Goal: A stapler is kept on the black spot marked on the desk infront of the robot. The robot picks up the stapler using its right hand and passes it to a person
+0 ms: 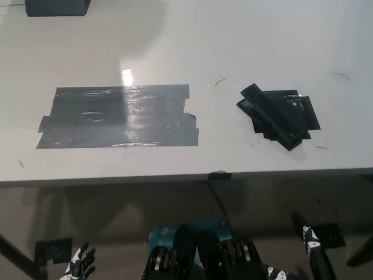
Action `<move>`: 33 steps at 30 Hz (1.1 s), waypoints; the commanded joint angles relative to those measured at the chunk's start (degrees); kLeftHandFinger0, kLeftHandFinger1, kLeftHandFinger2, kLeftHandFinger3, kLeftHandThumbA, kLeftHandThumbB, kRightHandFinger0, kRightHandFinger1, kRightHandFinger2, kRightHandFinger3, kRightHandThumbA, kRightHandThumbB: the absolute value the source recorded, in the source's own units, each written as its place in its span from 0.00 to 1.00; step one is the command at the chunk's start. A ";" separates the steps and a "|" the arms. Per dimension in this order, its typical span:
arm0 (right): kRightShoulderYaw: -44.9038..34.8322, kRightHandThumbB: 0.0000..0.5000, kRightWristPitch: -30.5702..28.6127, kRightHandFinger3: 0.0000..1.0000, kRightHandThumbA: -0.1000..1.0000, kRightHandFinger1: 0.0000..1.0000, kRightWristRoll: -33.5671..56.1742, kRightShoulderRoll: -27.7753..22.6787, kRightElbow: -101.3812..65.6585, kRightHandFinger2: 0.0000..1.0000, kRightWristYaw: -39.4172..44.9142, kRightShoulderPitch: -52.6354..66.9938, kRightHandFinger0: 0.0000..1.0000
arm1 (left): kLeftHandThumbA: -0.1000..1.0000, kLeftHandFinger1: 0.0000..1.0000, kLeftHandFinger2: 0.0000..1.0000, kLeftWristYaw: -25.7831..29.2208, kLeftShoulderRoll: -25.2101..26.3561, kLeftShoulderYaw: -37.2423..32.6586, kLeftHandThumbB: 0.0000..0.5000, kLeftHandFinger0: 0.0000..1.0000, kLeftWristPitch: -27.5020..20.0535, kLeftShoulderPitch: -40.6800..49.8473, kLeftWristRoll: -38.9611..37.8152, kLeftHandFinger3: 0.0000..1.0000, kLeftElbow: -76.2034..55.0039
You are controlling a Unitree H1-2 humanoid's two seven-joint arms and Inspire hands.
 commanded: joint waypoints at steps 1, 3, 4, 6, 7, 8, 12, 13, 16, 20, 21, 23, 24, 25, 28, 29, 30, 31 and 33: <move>-0.49 0.58 -3.31 1.00 1.00 1.00 2.86 0.19 -3.25 1.00 0.80 0.12 1.00 | 1.00 1.00 1.00 -1.84 1.01 -0.82 0.61 1.00 -2.69 0.10 -1.16 1.00 -1.67; -0.63 0.60 -3.06 1.00 1.00 1.00 1.79 0.22 -4.80 1.00 0.25 0.33 1.00 | 1.00 1.00 1.00 -1.95 1.11 -0.94 0.59 1.00 -2.80 0.14 -1.16 1.00 -1.79; -0.82 0.62 -2.71 1.00 1.00 1.00 0.34 0.24 -7.06 1.00 -0.41 0.67 1.00 | 1.00 1.00 1.00 -2.41 1.19 -1.07 0.56 1.00 -3.04 0.11 -1.87 1.00 -1.98; -1.23 0.61 -1.50 1.00 1.00 1.00 -0.64 0.17 -11.81 1.00 -0.63 1.18 1.00 | 1.00 1.00 1.00 -2.63 1.21 -1.24 0.55 1.00 -3.01 -0.06 -2.23 1.00 -2.29; -1.50 0.62 -1.63 1.00 1.00 1.00 -0.90 0.22 -12.93 1.00 -0.86 1.16 1.00 | 1.00 1.00 1.00 -2.82 1.24 -1.30 0.53 1.00 -3.06 -0.12 -2.24 1.00 -2.40; -1.95 0.60 -0.97 1.00 1.00 1.00 -0.60 -0.03 -16.12 1.00 -0.62 1.01 1.00 | 1.00 1.00 1.00 -3.09 1.28 -1.49 0.51 1.00 -3.37 -0.32 -2.16 1.00 -2.58; -3.42 0.63 1.30 1.00 0.97 1.00 -1.92 0.70 -22.18 1.00 -1.24 -0.32 1.00 | 1.00 1.00 1.00 -2.09 1.08 -1.34 0.44 1.00 -3.91 -0.39 -0.70 1.00 -3.26; -3.94 0.63 2.56 1.00 1.00 1.00 -3.06 0.74 -24.28 1.00 -1.28 -0.98 1.00 | 1.00 1.00 1.00 -2.03 1.05 -1.32 0.43 1.00 -4.23 -0.50 -0.66 1.00 -2.98; -5.53 0.56 8.10 1.00 1.00 1.00 -2.92 -1.29 -28.48 1.00 0.74 -4.78 1.00 | 1.00 1.00 1.00 -1.67 0.92 -1.22 0.41 1.00 -5.31 -0.54 -0.26 1.00 -2.12; -7.00 0.73 18.02 1.00 1.00 1.00 -4.17 -4.12 -31.19 1.00 3.35 -10.21 1.00 | 1.00 1.00 1.00 -1.80 0.73 -1.20 0.38 1.00 -4.44 -0.34 -0.75 1.00 -2.68; -7.14 0.76 19.46 1.00 1.00 1.00 -4.05 -4.96 -31.09 1.00 3.80 -12.08 1.00 | 1.00 1.00 1.00 -1.86 0.75 -1.16 0.38 1.00 -4.58 -0.39 -0.95 1.00 -2.74; -7.46 0.90 23.83 1.00 1.00 1.00 -3.79 -6.54 -30.01 1.00 4.89 -16.13 1.00 | 1.00 1.00 1.00 -1.72 0.78 -1.03 0.40 1.00 -4.99 -0.63 -0.86 1.00 -2.22; -7.36 0.95 26.59 1.00 1.00 1.00 -5.40 -7.59 -29.30 1.00 5.59 -18.67 1.00 | 1.00 1.00 1.00 -1.65 0.80 -1.02 0.41 1.00 -4.69 -0.54 -0.68 1.00 -2.45; -7.13 0.94 28.59 1.00 1.00 1.00 -6.61 -8.37 -28.63 1.00 6.15 -20.40 1.00 | 1.00 1.00 1.00 -1.74 0.80 -0.99 0.41 1.00 -4.59 -0.58 -0.94 1.00 -2.36; -6.91 0.80 32.72 1.00 1.00 1.00 -5.75 -10.14 -25.30 1.00 7.13 -25.58 1.00 | 0.97 1.00 1.00 -1.50 0.73 -0.78 0.42 1.00 -4.06 -0.90 -0.94 1.00 -2.16; -6.70 0.78 34.00 1.00 1.00 1.00 -5.91 -11.08 -23.37 1.00 7.57 -27.77 1.00 | 0.97 1.00 1.00 -1.22 0.71 -0.74 0.44 1.00 -3.80 -1.05 -0.45 1.00 -2.11; -6.31 0.77 34.88 1.00 1.00 1.00 -6.60 -11.73 -22.33 1.00 7.86 -28.82 1.00 | 0.98 1.00 1.00 -1.09 0.77 -0.79 0.46 1.00 -3.59 -1.05 -0.01 1.00 -2.16; -5.93 0.76 35.80 1.00 1.00 1.00 -7.37 -12.32 -21.34 1.00 8.18 -29.81 1.00 | 0.99 1.00 1.00 -1.01 0.84 -0.89 0.46 1.00 -3.38 -1.06 0.43 1.00 -2.20; -4.86 0.74 36.75 1.00 1.00 1.00 -8.59 -13.11 -18.35 1.00 8.52 -32.44 1.00 | 1.00 1.00 1.00 -0.53 0.71 -0.89 0.51 1.00 -3.13 -1.14 1.25 1.00 -2.15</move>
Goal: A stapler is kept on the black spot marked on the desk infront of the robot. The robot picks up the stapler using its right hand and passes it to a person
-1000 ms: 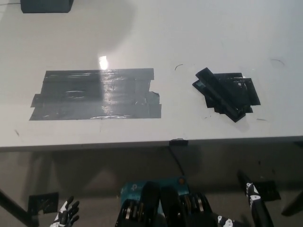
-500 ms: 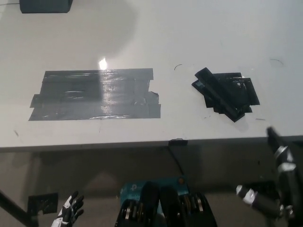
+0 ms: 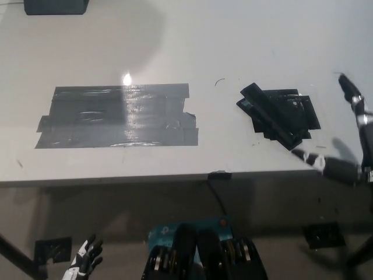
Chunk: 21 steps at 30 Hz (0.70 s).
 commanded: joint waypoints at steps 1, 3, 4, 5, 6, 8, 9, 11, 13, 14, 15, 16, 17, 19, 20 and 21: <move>1.26 0.74 12.75 1.00 1.00 1.00 -4.12 -3.32 4.90 1.00 4.13 -8.81 1.00 | 1.00 1.00 1.00 0.76 0.72 -0.04 0.52 1.00 -1.25 -0.21 2.33 1.00 -1.06; 2.12 0.74 13.76 1.00 1.00 1.00 -4.02 -2.97 7.85 1.00 4.17 -11.18 1.00 | 1.00 1.00 1.00 1.41 0.63 -0.04 0.55 1.00 -1.14 -0.09 3.73 1.00 -0.99; 2.25 0.74 13.99 1.00 1.00 1.00 -3.94 -3.03 8.03 1.00 4.13 -11.38 1.00 | 1.00 1.00 1.00 1.45 0.59 -0.02 0.55 1.00 -1.09 -0.14 3.86 1.00 -0.98; 3.32 0.70 14.77 1.00 1.00 1.00 -4.43 -2.96 10.34 1.00 4.56 -13.48 1.00 | 1.00 1.00 1.00 1.68 0.45 -0.02 0.52 1.00 -1.48 -0.18 4.35 1.00 -0.85; 3.58 0.70 14.69 1.00 1.00 1.00 -4.36 -2.84 11.36 1.00 4.44 -14.28 1.00 | 1.00 1.00 1.00 1.79 0.35 0.03 0.52 1.00 -1.73 -0.30 4.51 1.00 -0.72; 4.92 0.64 14.30 1.00 1.00 1.00 -4.83 -2.57 14.70 1.00 4.59 -16.69 1.00 | 1.00 1.00 1.00 1.63 0.50 -0.07 0.48 1.00 -1.38 -0.11 5.21 1.00 -0.91; 5.92 0.67 15.05 1.00 1.00 1.00 -5.57 -2.59 16.04 1.00 4.95 -17.85 1.00 | 1.00 1.00 1.00 1.45 0.55 -0.15 0.45 1.00 -1.33 -0.22 5.25 1.00 -0.88; 7.07 0.69 16.14 1.00 1.00 1.00 -5.88 -1.92 17.60 1.00 4.86 -18.99 1.00 | 1.00 1.00 1.00 1.51 0.63 -0.15 0.43 1.00 -1.52 -0.37 5.88 1.00 -0.58; 7.91 0.67 16.25 1.00 1.00 1.00 -5.96 -1.44 19.30 1.00 4.61 -19.84 1.00 | 1.00 1.00 1.00 1.35 0.55 -0.18 0.42 1.00 -1.79 -0.44 5.81 1.00 -0.36; 8.19 0.68 15.83 1.00 1.00 1.00 -5.86 -1.04 20.47 1.00 4.43 -20.15 1.00 | 1.00 1.00 1.00 1.26 0.65 -0.21 0.42 1.00 -1.83 -0.42 5.94 1.00 -0.43; 9.01 0.70 15.70 1.00 1.00 1.00 -6.44 -0.64 22.38 1.00 4.05 -20.97 1.00 | 1.00 1.00 1.00 1.01 0.68 -0.21 0.41 1.00 -1.80 -0.43 5.67 1.00 -0.44; 9.59 0.69 16.27 1.00 1.00 1.00 -6.76 -0.38 23.31 1.00 4.03 -21.59 1.00 | 1.00 1.00 1.00 1.13 0.69 -0.17 0.41 1.00 -2.07 -0.57 5.96 1.00 -0.33; 9.85 0.69 16.82 1.00 1.00 1.00 -6.79 -0.04 23.90 1.00 4.18 -21.98 1.00 | 1.00 1.00 1.00 1.14 0.70 -0.16 0.41 1.00 -2.23 -0.65 6.00 1.00 -0.31; 10.24 0.69 17.12 1.00 1.00 1.00 -6.71 0.65 25.50 1.00 4.15 -22.80 1.00 | 1.00 1.00 1.00 1.03 0.71 -0.09 0.41 1.00 -1.89 -0.92 5.92 1.00 -0.24; 10.56 0.70 17.23 1.00 1.00 1.00 -6.86 0.96 26.40 1.00 4.12 -23.34 1.00 | 1.00 1.00 1.00 1.03 0.67 -0.07 0.42 1.00 -1.72 -1.07 5.92 1.00 -0.27; 10.75 0.70 17.00 1.00 1.00 1.00 -6.88 1.15 27.29 1.00 3.99 -23.70 1.00 | 1.00 1.00 1.00 0.88 0.77 -0.11 0.41 1.00 -1.69 -1.11 5.90 1.00 -0.30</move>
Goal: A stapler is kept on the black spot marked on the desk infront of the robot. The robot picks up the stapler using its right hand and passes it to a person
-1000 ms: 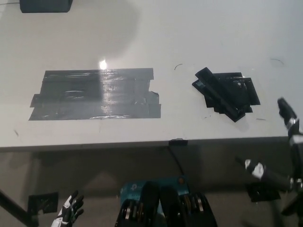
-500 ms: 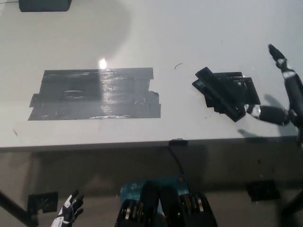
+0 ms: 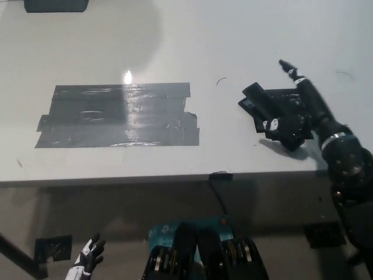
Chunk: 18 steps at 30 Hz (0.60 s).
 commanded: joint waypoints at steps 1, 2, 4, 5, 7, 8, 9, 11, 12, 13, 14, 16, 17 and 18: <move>0.86 0.70 1.17 1.00 1.00 1.00 -1.67 0.48 2.06 1.00 -0.01 -4.57 1.00 | 1.00 1.00 1.00 0.67 0.86 -0.08 0.41 1.00 -1.53 -0.34 0.92 1.00 -0.26; 1.05 0.71 1.16 1.00 1.00 1.00 -1.77 0.61 2.99 1.00 -0.13 -4.96 1.00 | 1.00 1.00 1.00 0.64 0.99 -0.04 0.41 1.00 -1.36 -0.47 1.04 1.00 -0.11; 1.43 0.71 0.30 1.00 1.00 1.00 -2.20 0.86 5.54 1.00 -0.74 -5.85 1.00 | 1.00 1.00 1.00 0.64 1.05 0.06 0.41 1.00 -1.62 -0.60 0.96 1.00 -0.01; 1.62 0.70 0.18 1.00 1.00 1.00 -2.41 0.86 6.06 1.00 -0.83 -6.05 1.00 | 1.00 1.00 1.00 0.68 1.05 0.10 0.41 1.00 -1.83 -0.65 0.93 1.00 0.09; 2.15 0.70 -0.40 1.00 1.00 1.00 -3.14 0.82 7.69 1.00 -1.27 -6.59 1.00 | 1.00 1.00 1.00 0.73 1.11 0.19 0.40 1.00 -2.02 -0.71 0.93 1.00 0.23; 2.69 0.71 -0.52 1.00 1.00 1.00 -3.96 0.70 8.49 1.00 -1.68 -6.81 1.00 | 1.00 1.00 1.00 0.47 1.16 0.24 0.41 1.00 -1.72 -0.55 0.46 1.00 0.10; 2.98 0.72 -0.63 1.00 1.00 1.00 -4.43 0.65 8.98 1.00 -1.95 -6.90 1.00 | 1.00 1.00 1.00 0.45 1.18 0.23 0.41 1.00 -1.64 -0.39 0.49 1.00 -0.05; 3.35 0.71 -1.37 1.00 1.00 1.00 -5.40 0.56 10.65 1.00 -2.97 -7.44 1.00 | 1.00 1.00 1.00 0.22 1.05 0.31 0.41 1.00 -1.97 -0.55 -0.41 1.00 0.25; 3.57 0.70 -1.33 1.00 1.00 1.00 -5.86 0.40 11.09 1.00 -3.30 -7.72 1.00 | 1.00 1.00 1.00 0.36 1.08 0.32 0.41 1.00 -1.98 -0.65 -0.12 1.00 0.30; 3.43 0.69 -0.77 1.00 1.00 1.00 -6.11 0.35 10.82 1.00 -3.50 -7.87 1.00 | 1.00 1.00 1.00 0.42 1.22 0.27 0.40 1.00 -2.33 -0.72 0.21 1.00 0.30; 3.45 0.69 -0.77 1.00 1.00 1.00 -6.34 0.22 10.81 1.00 -3.68 -8.02 1.00 | 1.00 1.00 1.00 0.29 1.27 0.24 0.40 1.00 -2.03 -0.69 0.14 1.00 0.17; 3.30 0.69 -0.12 1.00 1.00 1.00 -6.60 0.01 10.62 1.00 -3.53 -8.47 1.00 | 1.00 1.00 1.00 0.14 1.29 0.26 0.40 1.00 -1.92 -0.78 -0.18 1.00 0.26; 3.25 0.69 0.04 1.00 1.00 1.00 -6.92 -0.13 10.82 1.00 -3.60 -8.85 1.00 | 1.00 1.00 1.00 0.11 1.33 0.21 0.40 1.00 -1.80 -0.79 -0.09 1.00 0.21; 3.16 0.69 -0.06 1.00 1.00 1.00 -6.99 -0.16 11.11 1.00 -3.73 -9.03 1.00 | 1.00 1.00 1.00 0.14 1.37 0.18 0.41 1.00 -1.61 -0.83 0.09 1.00 0.18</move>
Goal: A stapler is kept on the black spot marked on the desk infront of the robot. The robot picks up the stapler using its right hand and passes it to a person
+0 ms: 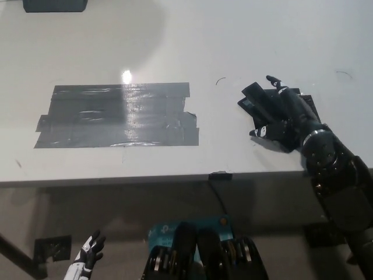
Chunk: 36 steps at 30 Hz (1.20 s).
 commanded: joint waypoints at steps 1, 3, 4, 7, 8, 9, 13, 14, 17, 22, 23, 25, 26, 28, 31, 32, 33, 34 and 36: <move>-0.31 0.69 -0.57 1.00 1.00 1.00 -2.58 -1.03 0.01 1.00 -2.56 -4.80 1.00 | 1.00 1.00 1.00 0.19 0.96 0.06 0.40 1.00 -1.91 0.04 -0.32 1.00 -0.53; -0.56 0.68 -0.26 1.00 1.00 1.00 -2.48 -1.04 0.33 1.00 -2.44 -5.17 1.00 | 1.00 1.00 1.00 0.22 0.89 0.05 0.39 1.00 -2.46 -0.12 -0.53 1.00 -0.27; -0.53 0.68 -0.31 1.00 1.00 1.00 -2.54 -1.07 0.45 1.00 -2.41 -5.26 1.00 | 1.00 1.00 1.00 0.21 0.91 0.01 0.39 1.00 -2.41 -0.15 -0.44 1.00 -0.31; -0.31 0.70 -0.35 1.00 1.00 1.00 -2.75 -0.98 1.13 1.00 -2.02 -5.95 1.00 | 1.00 1.00 1.00 0.00 1.01 -0.14 0.39 1.00 -2.02 -0.32 -0.35 1.00 -0.55; -0.12 0.70 -0.24 1.00 1.00 1.00 -2.93 -0.77 1.41 1.00 -1.98 -6.19 1.00 | 1.00 1.00 1.00 -0.23 1.12 -0.18 0.39 1.00 -2.10 -0.38 -0.62 1.00 -0.31; 0.11 0.70 0.07 1.00 1.00 1.00 -3.13 -0.65 1.46 1.00 -1.72 -6.37 1.00 | 1.00 1.00 1.00 -0.32 1.21 -0.23 0.37 1.00 -2.91 -0.57 -0.77 1.00 0.16; 0.66 0.72 0.14 1.00 1.00 1.00 -3.84 -0.09 3.47 1.00 -1.73 -7.40 1.00 | 1.00 1.00 1.00 0.28 1.00 -0.22 0.41 1.00 -2.25 -0.69 0.22 1.00 -0.20; 0.64 0.72 0.10 1.00 1.00 1.00 -3.86 -0.09 3.56 1.00 -1.74 -7.45 1.00 | 1.00 1.00 1.00 0.29 1.00 -0.21 0.41 1.00 -2.21 -0.72 0.24 1.00 -0.21; 1.12 0.71 -0.14 1.00 1.00 1.00 -4.12 0.35 5.09 1.00 -1.76 -8.35 1.00 | 1.00 1.00 1.00 0.09 1.07 -0.32 0.39 1.00 -2.33 -0.96 0.13 1.00 -0.50; 1.28 0.70 -0.79 1.00 1.00 1.00 -3.96 0.61 6.40 1.00 -1.90 -8.62 1.00 | 1.00 1.00 1.00 -0.21 1.17 -0.47 0.40 1.00 -1.62 -1.29 0.06 1.00 -0.65; 1.40 0.69 -0.47 1.00 1.00 1.00 -3.99 0.67 6.36 1.00 -1.65 -8.51 1.00 | 1.00 1.00 1.00 -0.11 1.21 -0.49 0.39 1.00 -1.75 -1.38 0.28 1.00 -0.47; 1.54 0.69 -0.33 1.00 1.00 1.00 -3.93 0.71 6.64 1.00 -1.36 -8.32 1.00 | 1.00 1.00 1.00 -0.21 1.30 -0.50 0.40 1.00 -1.78 -1.64 0.16 1.00 -0.31; 1.51 0.68 -0.18 1.00 1.00 1.00 -3.77 0.69 6.78 1.00 -1.12 -8.25 1.00 | 1.00 1.00 1.00 -0.20 1.33 -0.55 0.39 1.00 -1.75 -1.74 0.26 1.00 -0.29; 1.18 0.68 0.19 1.00 1.00 1.00 -3.32 0.83 7.30 1.00 -0.95 -8.07 1.00 | 1.00 1.00 1.00 -0.24 1.24 -0.57 0.39 1.00 -1.84 -1.80 0.05 1.00 -0.38; 1.50 0.69 -0.20 1.00 1.00 1.00 -3.36 0.38 9.95 1.00 -0.51 -8.54 1.00 | 1.00 1.00 1.00 -0.33 1.34 -0.62 0.39 1.00 -2.01 -1.94 -0.02 1.00 -0.17; 1.44 0.71 0.32 1.00 1.00 1.00 -3.34 0.33 11.24 1.00 -0.40 -8.93 1.00 | 1.00 1.00 1.00 -0.12 1.29 -0.56 0.39 1.00 -2.01 -1.80 0.19 1.00 -0.17; 1.41 0.71 0.88 1.00 1.00 1.00 -3.30 0.31 12.05 1.00 -0.18 -9.27 1.00 | 1.00 1.00 1.00 0.03 1.29 -0.49 0.39 1.00 -2.08 -1.78 0.30 1.00 -0.11; 1.45 0.72 1.42 1.00 1.00 1.00 -3.29 0.27 12.63 1.00 0.15 -9.60 1.00 | 1.00 1.00 1.00 0.14 1.28 -0.42 0.39 1.00 -2.11 -1.83 0.37 1.00 -0.06; 1.80 0.74 2.22 1.00 1.00 1.00 -3.31 -0.20 14.16 1.00 1.33 -10.43 1.00 | 1.00 1.00 1.00 0.25 1.28 -0.37 0.39 1.00 -2.25 -1.80 0.47 1.00 -0.09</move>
